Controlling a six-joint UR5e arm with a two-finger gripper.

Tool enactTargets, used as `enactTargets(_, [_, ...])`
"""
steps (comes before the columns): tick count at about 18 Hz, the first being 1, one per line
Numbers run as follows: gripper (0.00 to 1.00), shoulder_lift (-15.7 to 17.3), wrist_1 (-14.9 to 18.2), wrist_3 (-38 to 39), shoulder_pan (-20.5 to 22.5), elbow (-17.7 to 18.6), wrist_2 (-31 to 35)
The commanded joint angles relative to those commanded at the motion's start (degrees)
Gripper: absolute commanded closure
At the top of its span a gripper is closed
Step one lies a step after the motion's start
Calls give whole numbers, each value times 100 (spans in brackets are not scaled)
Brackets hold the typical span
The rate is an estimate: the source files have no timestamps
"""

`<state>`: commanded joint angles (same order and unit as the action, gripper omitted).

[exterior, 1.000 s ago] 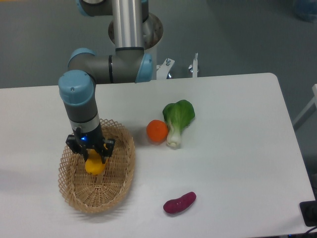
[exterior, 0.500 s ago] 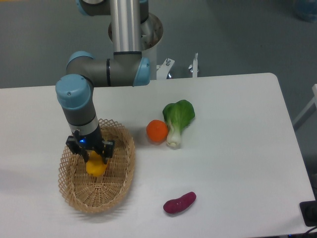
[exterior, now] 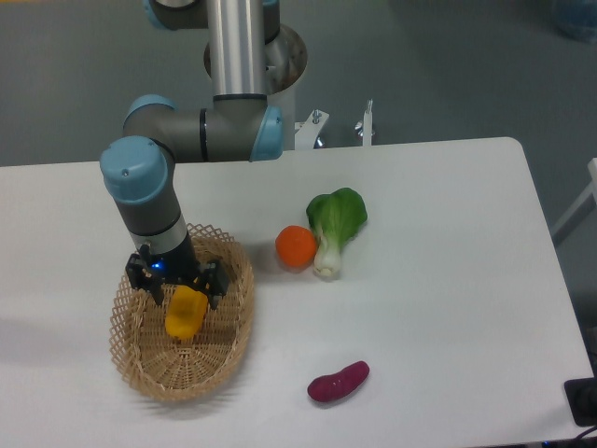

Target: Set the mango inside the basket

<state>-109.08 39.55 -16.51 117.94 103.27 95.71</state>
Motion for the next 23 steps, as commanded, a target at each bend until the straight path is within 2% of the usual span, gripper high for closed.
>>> enactTargets(2, [0,158,279,-333,219,-44,0])
enactTargets(6, [0,291,1562,-1020,668,-587,-96])
enactTargets(9, [0,300,2134,-1336,958,-1071,-219])
enactTargets(12, [0,300,2994,-1959,1292,-1528,-395])
enactTargets(14, [0,335,3391,-2329,1476,-1713,-413])
enactTargets(18, [0,493,3533,-2927,1819,-1732,-509])
enactTargets(23, [0,546,3595,-3200,2031,-1688,-527])
